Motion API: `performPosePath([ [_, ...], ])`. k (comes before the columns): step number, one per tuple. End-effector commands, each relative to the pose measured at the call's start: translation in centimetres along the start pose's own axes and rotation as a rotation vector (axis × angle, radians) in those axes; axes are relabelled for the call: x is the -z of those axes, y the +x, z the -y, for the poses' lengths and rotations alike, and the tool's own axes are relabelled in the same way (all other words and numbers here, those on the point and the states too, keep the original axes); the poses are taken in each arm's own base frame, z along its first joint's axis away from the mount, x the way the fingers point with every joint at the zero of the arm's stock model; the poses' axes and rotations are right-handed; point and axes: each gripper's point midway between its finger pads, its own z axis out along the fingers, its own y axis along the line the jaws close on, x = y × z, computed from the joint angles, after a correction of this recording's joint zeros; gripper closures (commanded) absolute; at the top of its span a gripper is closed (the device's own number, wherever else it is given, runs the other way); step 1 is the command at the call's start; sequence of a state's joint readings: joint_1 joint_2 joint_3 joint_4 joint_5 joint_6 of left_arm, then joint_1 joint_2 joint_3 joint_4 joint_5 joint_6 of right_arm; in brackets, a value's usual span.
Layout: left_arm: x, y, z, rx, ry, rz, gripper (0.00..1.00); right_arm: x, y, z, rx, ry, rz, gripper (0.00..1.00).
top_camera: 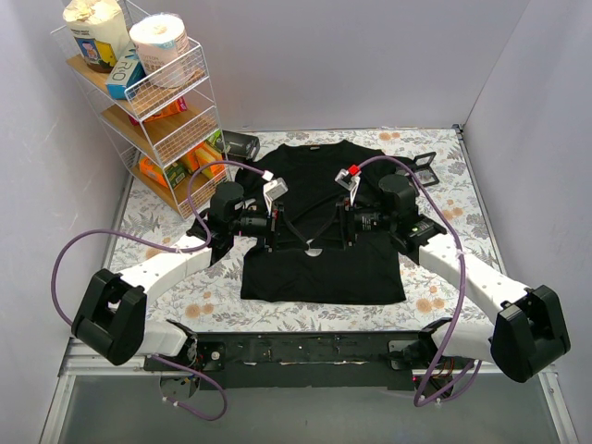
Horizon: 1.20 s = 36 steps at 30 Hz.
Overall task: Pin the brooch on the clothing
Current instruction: Pick up the brooch from the center of the board, then open the brooch.
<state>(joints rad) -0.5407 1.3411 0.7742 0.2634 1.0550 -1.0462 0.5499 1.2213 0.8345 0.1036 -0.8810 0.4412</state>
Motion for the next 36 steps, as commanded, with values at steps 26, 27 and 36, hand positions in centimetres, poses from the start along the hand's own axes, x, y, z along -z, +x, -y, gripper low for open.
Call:
performPosePath([
  [26,0.62,-1.67,0.19,-0.062,-0.071,0.079,1.0,0.53,0.17,0.81,0.015,0.058,0.079,0.87],
  [27,0.63,-1.53,0.17,-0.059,-0.071,0.075,1.0,0.49,0.19,0.72,0.012,0.054,0.079,0.88],
  [36,0.6,-1.32,0.52,-0.078,-0.045,0.061,1.0,0.13,-0.16,1.04,-0.032,0.053,0.088,0.96],
])
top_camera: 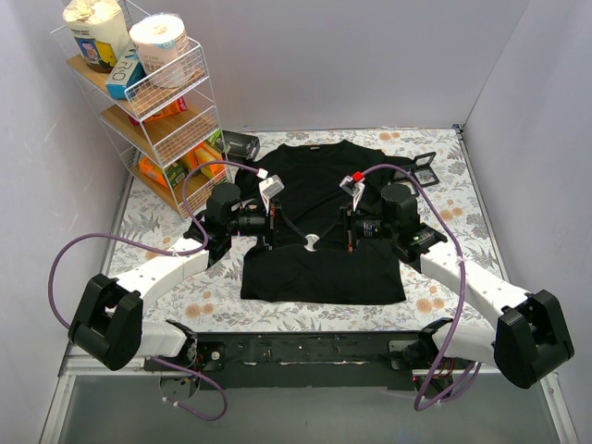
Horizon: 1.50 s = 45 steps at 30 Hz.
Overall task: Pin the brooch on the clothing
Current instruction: Open the brooch.
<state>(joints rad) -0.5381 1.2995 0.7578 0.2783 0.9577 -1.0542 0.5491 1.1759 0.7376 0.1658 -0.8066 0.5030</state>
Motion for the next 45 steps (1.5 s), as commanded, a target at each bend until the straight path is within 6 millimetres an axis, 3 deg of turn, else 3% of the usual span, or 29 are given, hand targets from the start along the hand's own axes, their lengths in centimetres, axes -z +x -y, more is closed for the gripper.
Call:
performPosePath([
  [1,0.3,-0.2,1.5,-0.06,0.053,0.0,1.0,-0.3,-1.6,-0.3,0.012,-0.009,0.049,0.97],
  [16,-0.3,1.5,4.7,-0.168,0.179,-0.056,1.0,-1.6,-0.4,2.9,-0.184,0.094,-0.006,0.99],
  [38,-1.7,2.6,6.9,-0.15,0.286,-0.1,1.0,-2.5,0.9,5.7,-0.281,0.176,-0.054,0.99],
  [45,-2.5,2.9,5.9,-0.097,0.265,-0.114,1.0,-2.8,1.0,5.9,-0.258,0.196,-0.093,0.99],
])
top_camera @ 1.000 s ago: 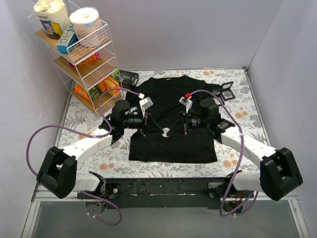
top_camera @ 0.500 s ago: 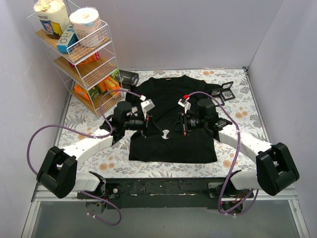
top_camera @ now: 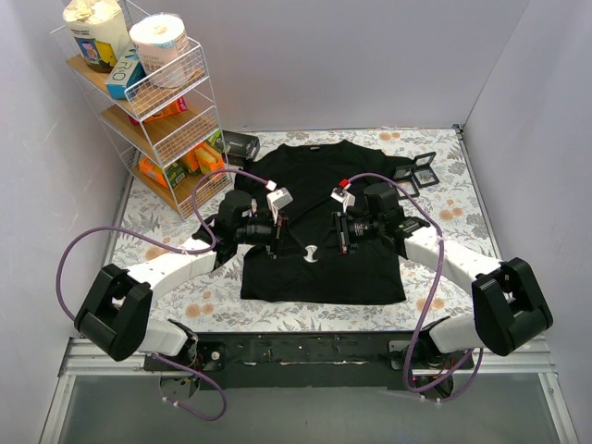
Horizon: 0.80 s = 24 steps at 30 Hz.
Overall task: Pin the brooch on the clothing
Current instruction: Open the brooch.
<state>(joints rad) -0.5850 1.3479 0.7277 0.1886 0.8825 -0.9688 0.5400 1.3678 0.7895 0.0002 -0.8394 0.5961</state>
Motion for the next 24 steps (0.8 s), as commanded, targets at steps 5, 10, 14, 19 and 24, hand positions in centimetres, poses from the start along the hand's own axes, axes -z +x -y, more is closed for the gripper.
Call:
performPosePath([
  [5,-1.3,-1.0,7.5,-0.126,0.314,-0.029,1.0,-1.1,-3.5,1.4,0.067,0.13,0.083,0.99],
  [10,-1.8,-1.0,6.6,-0.096,0.275,-0.038,1.0,-1.2,-3.3,1.2,0.068,0.132,0.064,0.99],
  [14,-1.6,-1.0,7.0,-0.107,0.289,-0.043,1.0,-1.2,-3.3,1.5,0.069,0.15,0.06,0.97],
  [19,-0.8,-1.1,8.2,-0.163,0.328,-0.03,1.0,-1.5,-3.5,2.0,0.044,0.167,0.067,0.99],
  [24,-0.6,-0.8,9.5,-0.201,0.358,-0.028,1.0,-2.2,-3.9,2.7,0.024,0.188,0.083,0.99],
])
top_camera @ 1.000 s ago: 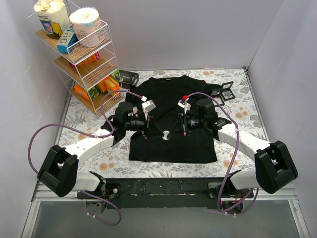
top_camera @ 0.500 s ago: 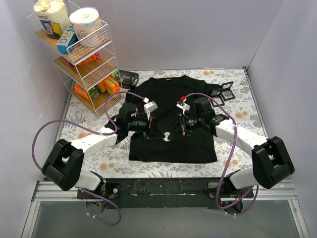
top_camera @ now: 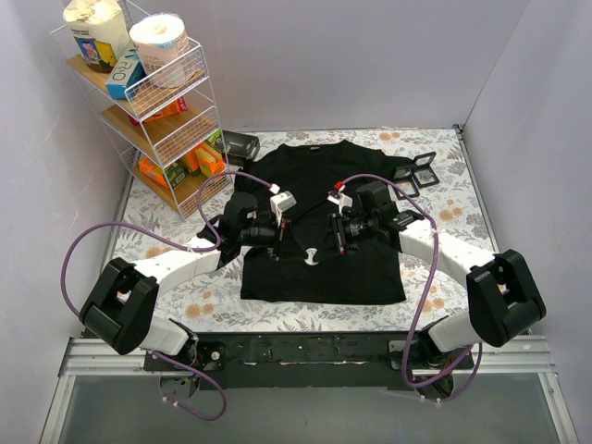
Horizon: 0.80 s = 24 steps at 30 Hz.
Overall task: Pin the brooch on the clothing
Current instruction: Open the brooch.
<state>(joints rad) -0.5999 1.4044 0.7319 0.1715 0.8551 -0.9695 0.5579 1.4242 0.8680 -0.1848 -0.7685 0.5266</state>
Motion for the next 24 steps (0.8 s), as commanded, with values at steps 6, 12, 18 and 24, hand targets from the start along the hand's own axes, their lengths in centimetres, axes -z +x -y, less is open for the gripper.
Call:
performPosePath([
  [6,0.2,-1.3,11.2,-0.241,0.406,-0.008,1.0,-3.1,-4.8,0.3,0.069,0.08,0.137,0.99],
  [12,-0.1,-1.2,11.1,-0.226,0.401,-0.009,1.0,-4.3,-4.2,0.4,0.095,0.111,0.092,0.99],
  [18,-0.8,-1.6,9.5,-0.198,0.306,-0.001,1.0,-3.7,-4.0,-0.4,0.116,0.092,0.098,0.94],
  [24,0.0,-2.8,6.4,-0.169,0.159,0.035,1.0,-1.9,-4.2,-1.0,0.14,0.116,0.136,0.91],
])
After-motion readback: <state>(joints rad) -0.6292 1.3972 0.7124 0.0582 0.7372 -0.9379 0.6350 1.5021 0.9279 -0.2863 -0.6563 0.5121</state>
